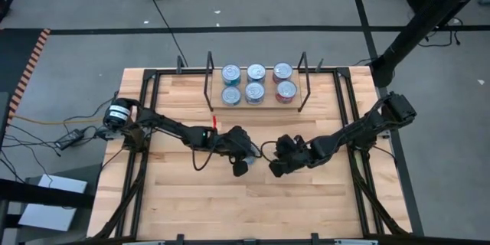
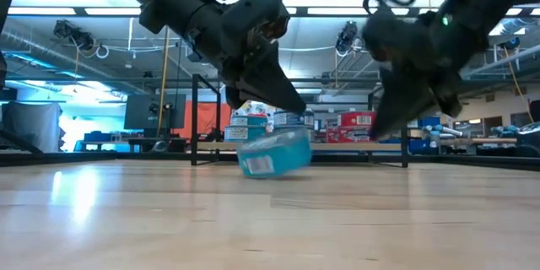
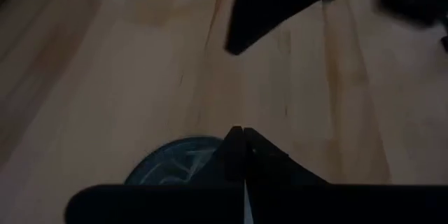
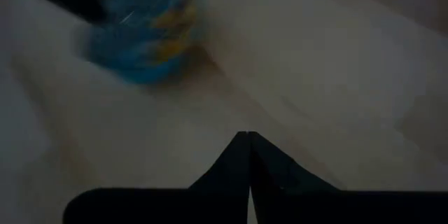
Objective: Stack canned seafood by type on shelf
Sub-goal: Stack the yellow-blue tuna can on top of the yellow-blue tuna can on the shelf
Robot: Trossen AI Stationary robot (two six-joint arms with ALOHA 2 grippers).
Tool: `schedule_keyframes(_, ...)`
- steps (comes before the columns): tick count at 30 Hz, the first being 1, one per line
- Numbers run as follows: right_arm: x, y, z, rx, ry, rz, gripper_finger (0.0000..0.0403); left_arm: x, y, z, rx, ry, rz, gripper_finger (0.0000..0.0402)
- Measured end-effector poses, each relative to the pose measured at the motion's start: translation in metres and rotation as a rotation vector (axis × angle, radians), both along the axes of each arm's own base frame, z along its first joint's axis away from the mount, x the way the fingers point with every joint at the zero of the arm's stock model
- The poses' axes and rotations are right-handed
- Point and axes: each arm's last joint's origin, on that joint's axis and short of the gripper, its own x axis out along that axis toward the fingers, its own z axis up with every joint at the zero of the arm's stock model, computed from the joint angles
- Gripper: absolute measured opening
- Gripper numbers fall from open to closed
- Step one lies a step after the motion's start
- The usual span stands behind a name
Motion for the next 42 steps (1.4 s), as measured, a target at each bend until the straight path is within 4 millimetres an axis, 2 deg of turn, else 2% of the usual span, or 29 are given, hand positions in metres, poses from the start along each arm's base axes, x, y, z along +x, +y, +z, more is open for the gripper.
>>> schedule_keyframes(4, 0.005, 0.003, 0.006, 0.031, -0.06, 0.047, 0.0021, -0.003, 0.001, -0.004, 0.011, 0.052, -0.002, 0.0001)
schedule_keyframes(9, 0.016, 0.01, 0.015, 0.069, -0.162, 0.197, 0.003, -0.006, 0.001, -0.002, 0.015, 0.051, -0.005, 0.0001)
schedule_keyframes(15, 0.021, 0.012, 0.02, 0.068, -0.226, 0.241, 0.0036, -0.025, 0.009, 0.004, 0.025, -0.02, 0.005, 0.0)
schedule_keyframes(21, 0.023, 0.013, 0.021, 0.078, -0.244, 0.279, 0.0028, -0.056, 0.02, -0.008, -0.04, -0.108, 0.068, 0.0)
schedule_keyframes(27, 0.029, 0.011, 0.028, 0.054, -0.274, 0.328, 0.0008, -0.074, 0.032, -0.03, -0.014, -0.022, 0.134, 0.0)
schedule_keyframes(31, 0.036, 0.007, 0.038, 0.04, -0.298, 0.331, 0.0009, -0.079, 0.038, -0.043, 0.005, 0.034, 0.174, 0.0)
schedule_keyframes(35, 0.042, 0.004, 0.046, 0.025, -0.325, 0.34, 0.0005, -0.08, 0.039, -0.047, 0.007, 0.046, 0.176, 0.0)
schedule_keyframes(42, 0.043, 0.001, 0.047, 0.019, -0.316, 0.34, 0.0008, -0.078, 0.027, -0.054, -0.033, 0.055, 0.126, 0.0001)
